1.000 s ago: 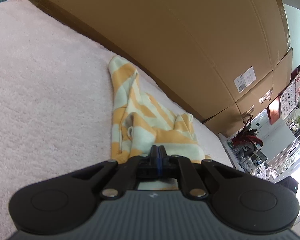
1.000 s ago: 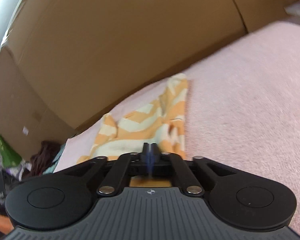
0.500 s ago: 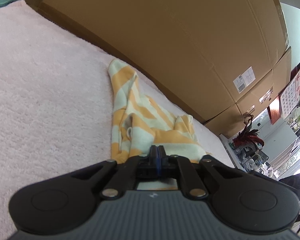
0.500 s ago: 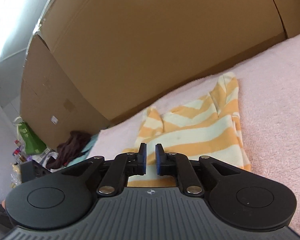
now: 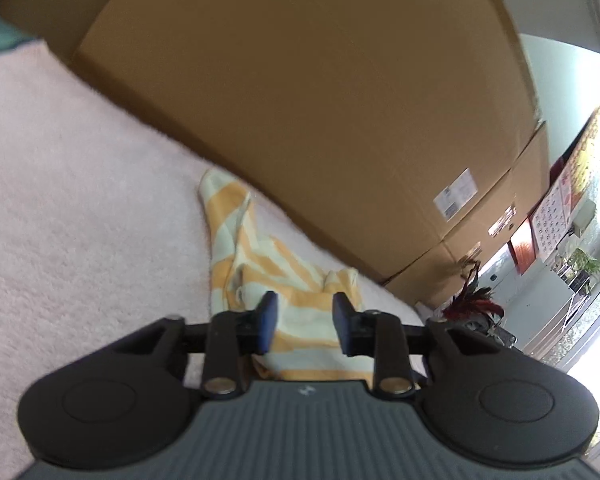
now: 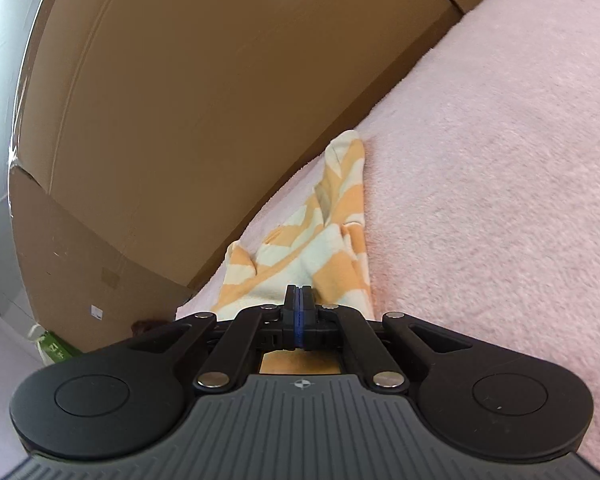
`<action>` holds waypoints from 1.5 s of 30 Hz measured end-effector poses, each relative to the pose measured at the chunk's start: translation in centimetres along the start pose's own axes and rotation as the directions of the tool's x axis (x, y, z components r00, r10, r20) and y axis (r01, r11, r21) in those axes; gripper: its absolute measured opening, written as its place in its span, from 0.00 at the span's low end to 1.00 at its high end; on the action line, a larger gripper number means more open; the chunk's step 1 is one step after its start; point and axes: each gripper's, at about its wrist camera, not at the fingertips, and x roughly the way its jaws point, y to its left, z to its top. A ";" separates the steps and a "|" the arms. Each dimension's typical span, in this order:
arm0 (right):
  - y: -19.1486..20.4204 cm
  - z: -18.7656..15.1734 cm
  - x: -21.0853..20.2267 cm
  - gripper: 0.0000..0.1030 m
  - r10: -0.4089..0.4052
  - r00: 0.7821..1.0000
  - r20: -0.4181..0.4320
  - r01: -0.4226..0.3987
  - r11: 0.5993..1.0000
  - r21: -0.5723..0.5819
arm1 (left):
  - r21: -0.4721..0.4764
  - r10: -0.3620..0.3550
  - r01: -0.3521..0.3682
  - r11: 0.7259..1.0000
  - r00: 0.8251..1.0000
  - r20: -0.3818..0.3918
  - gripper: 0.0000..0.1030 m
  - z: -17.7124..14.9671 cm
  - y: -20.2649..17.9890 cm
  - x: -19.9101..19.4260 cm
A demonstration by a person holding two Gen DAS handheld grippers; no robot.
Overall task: Fold clothes
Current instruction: 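Press the folded shirt with the closed right gripper while the left gripper opens above it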
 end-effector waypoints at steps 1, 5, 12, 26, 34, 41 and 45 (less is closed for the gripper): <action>-0.1 -0.3 -0.5 0.00 0.002 1.000 0.007 -0.002 1.000 -0.015 | 0.041 -0.023 0.022 0.999 0.999 0.024 0.39 -0.2 -0.8 -1.0; 0.3 -1.1 -1.3 0.00 -0.002 0.999 0.033 0.004 0.999 -0.050 | 0.080 -0.112 0.117 0.990 0.992 -0.065 0.47 -2.0 -3.3 -1.4; 2.8 -3.1 -2.5 0.00 -0.076 0.992 0.097 0.100 0.958 -0.268 | -0.016 0.020 -0.022 1.000 0.986 -0.164 0.08 -1.4 -0.8 0.7; 6.5 0.0 -0.6 0.11 -0.086 0.991 0.107 0.122 0.909 -0.398 | 0.185 0.075 -0.064 0.981 0.996 -0.054 0.52 0.7 -5.9 1.0; 2.5 2.6 4.2 0.00 -0.127 0.992 0.005 0.125 0.967 -0.221 | 0.215 0.210 -0.181 0.960 0.970 -0.121 0.48 0.1 -3.4 5.6; 2.7 2.3 3.5 0.00 -0.145 0.989 0.028 0.147 0.967 -0.206 | 0.216 0.237 -0.210 0.953 0.966 -0.105 0.47 -0.2 -3.7 5.5; 1.4 2.7 3.3 0.00 -0.095 0.995 0.014 0.096 0.988 -0.122 | 0.209 0.241 -0.217 0.954 0.966 -0.098 0.47 -0.3 -3.8 5.3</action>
